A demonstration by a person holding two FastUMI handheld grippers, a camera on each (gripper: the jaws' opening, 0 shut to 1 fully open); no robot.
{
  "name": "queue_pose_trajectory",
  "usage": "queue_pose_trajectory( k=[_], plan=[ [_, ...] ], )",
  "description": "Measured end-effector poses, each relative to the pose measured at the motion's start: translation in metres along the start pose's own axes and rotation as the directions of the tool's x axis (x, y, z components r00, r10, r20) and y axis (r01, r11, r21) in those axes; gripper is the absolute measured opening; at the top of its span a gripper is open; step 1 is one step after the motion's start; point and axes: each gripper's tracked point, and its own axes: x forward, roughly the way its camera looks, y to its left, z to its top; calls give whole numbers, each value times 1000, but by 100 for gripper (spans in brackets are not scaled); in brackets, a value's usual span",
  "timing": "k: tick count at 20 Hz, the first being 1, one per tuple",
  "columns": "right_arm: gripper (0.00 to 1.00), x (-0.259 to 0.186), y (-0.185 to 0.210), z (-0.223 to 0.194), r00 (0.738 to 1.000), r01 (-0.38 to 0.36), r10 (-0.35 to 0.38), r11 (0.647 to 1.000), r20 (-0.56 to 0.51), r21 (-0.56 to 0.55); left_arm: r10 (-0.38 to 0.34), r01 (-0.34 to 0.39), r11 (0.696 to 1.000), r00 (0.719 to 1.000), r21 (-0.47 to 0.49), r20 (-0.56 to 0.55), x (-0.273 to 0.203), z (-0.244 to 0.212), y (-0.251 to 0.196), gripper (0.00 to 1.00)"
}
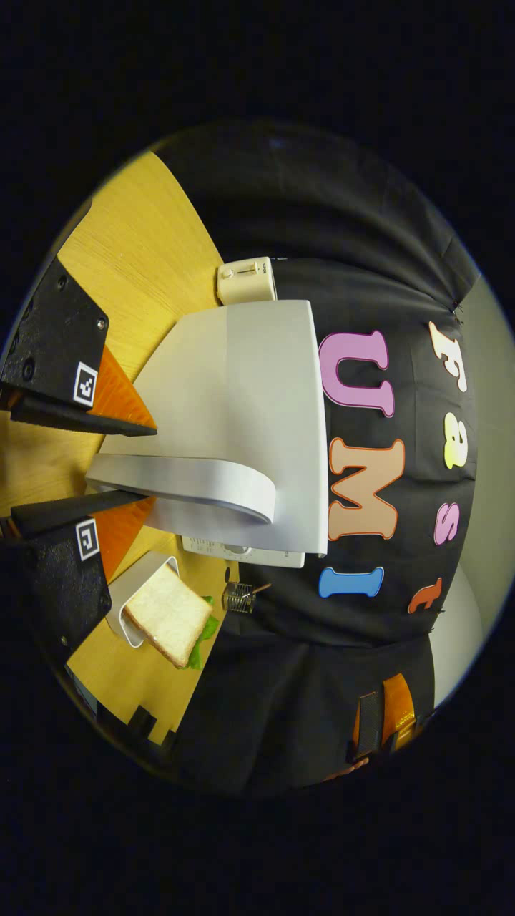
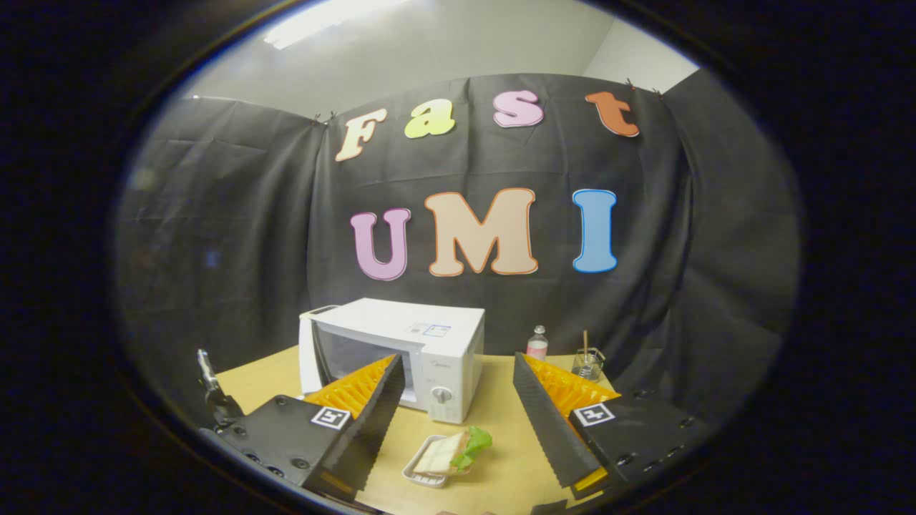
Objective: Open the microwave oven with the left hand, put the food in, and close the microwave oven.
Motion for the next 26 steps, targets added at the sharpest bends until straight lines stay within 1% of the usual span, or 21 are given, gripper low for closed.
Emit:
queue_pose_trajectory(
  k=[1,2,3,4,6,7,8,9,10,11,12,14,17,20,22,23,24,25,26],
  plan=[
    [92,0,3,-2,1000,1,-1,1000,3,-13,19,-19,1000,1000,2,-3,-5,-2,11,48],
    [92,-1,6,-4,1000,-4,4,1000,4,-20,33,-33,999,999,-2,-4,-11,-4,21,62],
    [92,-1,9,-7,1000,-9,9,1000,3,-22,45,-45,999,999,-17,-8,-16,-6,29,69],
    [93,-2,12,-10,1000,-13,13,1000,1,-24,59,-59,998,998,-38,-12,-21,-8,40,82],
    [93,-3,17,-16,1000,-23,23,999,-8,-33,57,-61,992,998,-108,-34,-33,-14,52,100],
    [93,-3,19,-20,1000,-28,28,999,-11,-31,64,-69,989,997,-133,-41,-38,-14,59,100],
    [97,-4,24,-22,999,-38,38,999,-15,-25,75,-81,986,996,-145,-41,-45,-14,68,100],
    [97,-3,28,-26,999,-50,49,999,-18,-16,86,-92,986,995,-138,-49,-50,-14,76,100],
    [93,-3,32,-29,998,-59,59,998,-23,-4,106,-111,985,993,-129,-42,-56,-14,86,100],
    [97,-2,35,-34,997,-70,70,998,-30,4,135,-138,983,990,-125,-37,-63,-12,98,100],
    [93,-1,38,-38,996,-79,79,997,-38,8,166,-169,978,986,-120,-35,-69,-12,113,100],
    [93,4,44,-47,994,-89,90,996,-55,12,229,-230,966,973,-118,-27,-84,-11,139,100],
    [93,7,51,-56,993,-97,98,995,-62,26,286,-288,950,958,-119,-31,-102,-11,171,100],
    [93,15,56,-72,989,-107,111,993,-92,46,269,-272,950,962,-154,-44,-106,-15,180,100],
    [93,18,58,-83,987,-109,115,992,-115,56,259,-262,953,965,-149,-44,-110,-16,182,100],
    [97,19,58,-87,985,-111,118,992,-124,62,262,-266,953,964,-143,-46,-115,-16,185,100],
    [97,20,58,-92,984,-112,121,991,-132,70,271,-274,951,962,-141,-45,-122,-15,190,100],
    [93,22,59,-95,983,-114,124,991,-138,76,280,-282,949,959,-141,-31,-130,-11,196,100],
    [93,23,57,-98,982,-111,122,990,-141,81,295,-295,944,955,-148,-25,-138,-8,204,100]
  ],
)
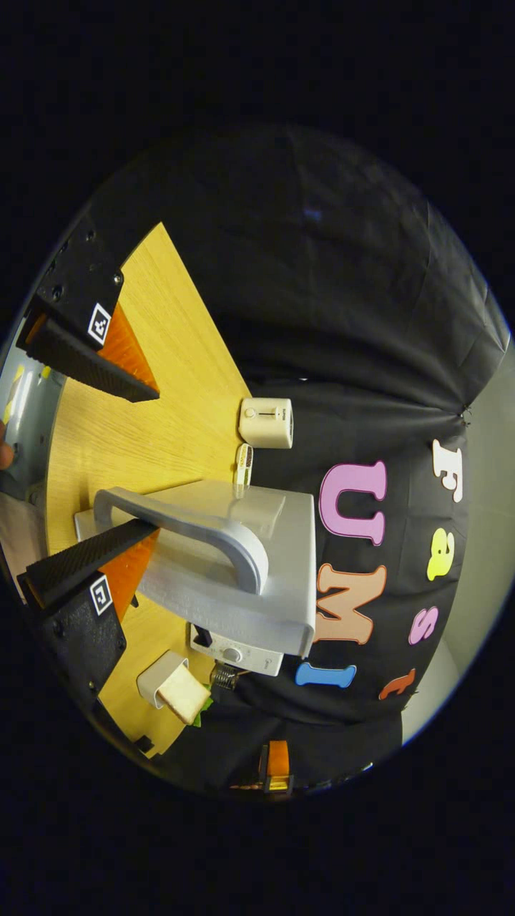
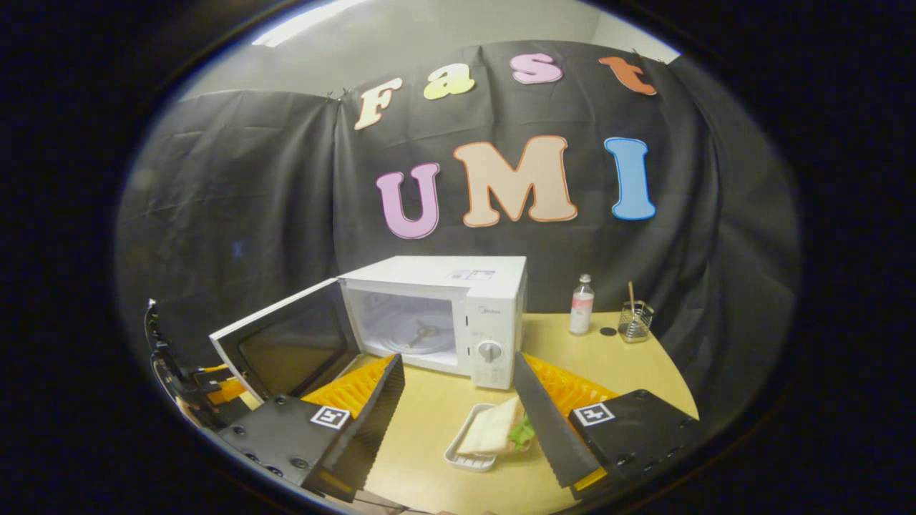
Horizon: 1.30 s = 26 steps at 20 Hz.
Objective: Open the microwave oven with the left hand, put the food in, and close the microwave oven.
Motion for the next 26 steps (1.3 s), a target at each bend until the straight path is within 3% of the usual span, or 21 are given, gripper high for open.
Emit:
queue_pose_trajectory(
  k=[3,4,6,8,10,14,19,23,26],
  plan=[
    [93,6,-8,-12,1000,16,-16,1000,-19,17,125,-126,992,990,9,62,-15,18,50,100],
    [97,7,-12,-17,999,21,-20,999,-27,27,180,-182,983,980,22,89,-19,26,70,100],
    [92,9,-19,-25,999,34,-32,998,-43,48,271,-277,961,954,28,127,-30,38,102,96],
    [96,11,-27,-36,997,46,-42,997,-62,66,312,-316,949,938,0,152,-41,50,112,96],
    [92,14,-36,-43,996,59,-53,995,-77,82,302,-301,953,938,-29,168,-49,54,102,96],
    [92,16,-42,-52,994,59,-48,992,-96,111,184,-180,983,973,-42,137,-39,49,63,96],
    [92,13,-48,-55,994,63,-52,991,-98,114,100,-92,992,991,-84,86,-10,35,50,97],
    [92,18,-56,-63,989,84,-70,991,-129,108,69,-61,992,995,-110,71,-2,26,49,97],
    [92,27,-57,-70,985,80,-58,988,-160,131,86,-77,992,992,-105,87,-6,28,56,97]
  ],
)
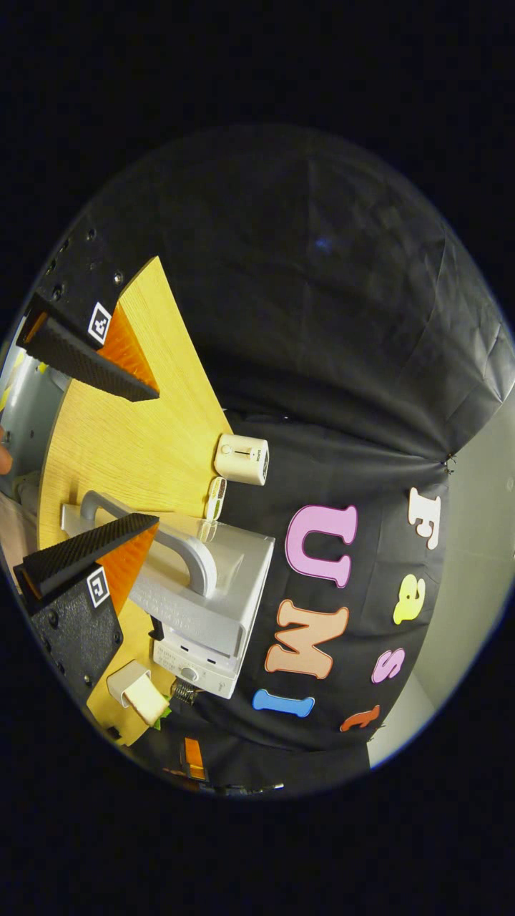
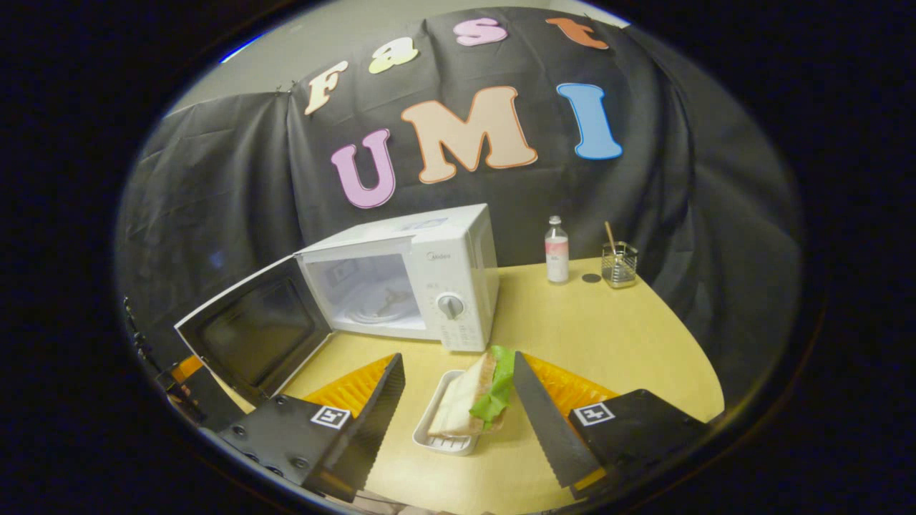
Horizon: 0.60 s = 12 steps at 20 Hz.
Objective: Open the microwave oven with the left hand, put the food in, and close the microwave oven.
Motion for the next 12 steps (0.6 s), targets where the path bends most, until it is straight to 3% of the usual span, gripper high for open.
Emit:
queue_pose_trajectory(
  k=[2,3,5,6,9,10,12],
  plan=[
    [97,11,-2,-9,999,-9,10,1000,-49,22,39,-40,999,999,25,18,-7,8,5,97],
    [93,17,-3,-14,997,-13,16,999,-79,35,59,-60,997,998,39,33,-10,15,7,97],
    [97,26,-11,-26,990,1,7,998,-142,58,84,-89,994,994,61,71,-14,31,6,97],
    [92,33,-18,-33,984,13,-1,998,-177,65,95,-102,992,991,70,91,-17,40,4,96],
    [93,52,-37,-54,958,41,-14,995,-288,90,126,-143,985,978,99,165,-24,68,-2,96],
    [96,57,-39,-61,947,38,0,993,-320,112,133,-154,982,974,106,185,-25,77,-4,96],
    [91,62,-36,-72,928,14,54,984,-368,179,144,-173,978,964,115,222,-26,89,-10,93]
  ],
)
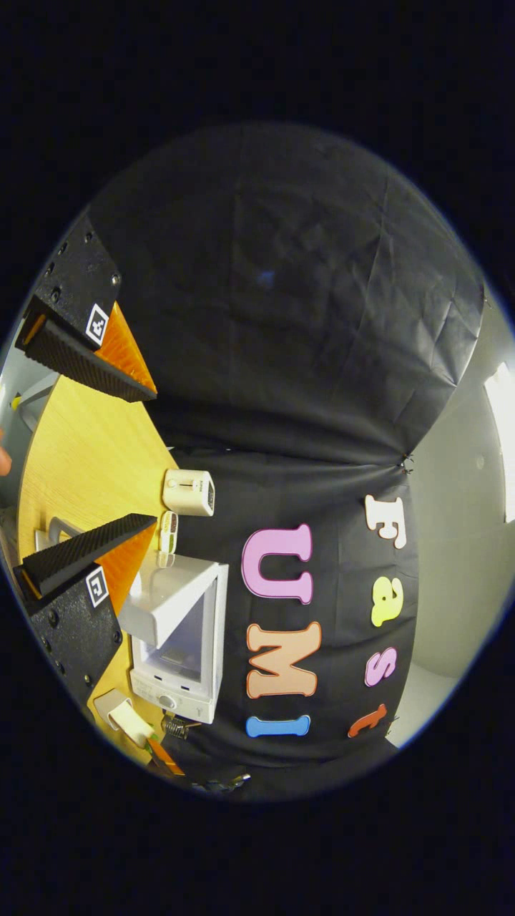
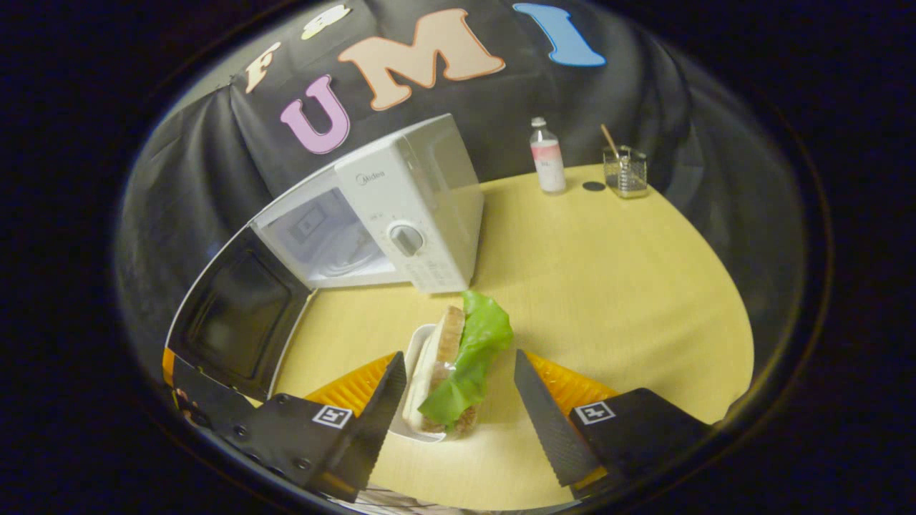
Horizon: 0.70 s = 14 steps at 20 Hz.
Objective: Open the microwave oven with the left hand, put the food in, and close the microwave oven.
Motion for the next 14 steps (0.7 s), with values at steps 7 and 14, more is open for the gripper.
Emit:
queue_pose_trajectory(
  k=[7,14],
  plan=[
    [76,13,7,-14,989,-108,123,982,-85,157,109,-107,994,993,-28,52,13,10,20,96],
    [42,18,17,-27,983,-104,124,983,-132,150,135,-134,991,987,-17,85,14,17,29,96]
  ],
)
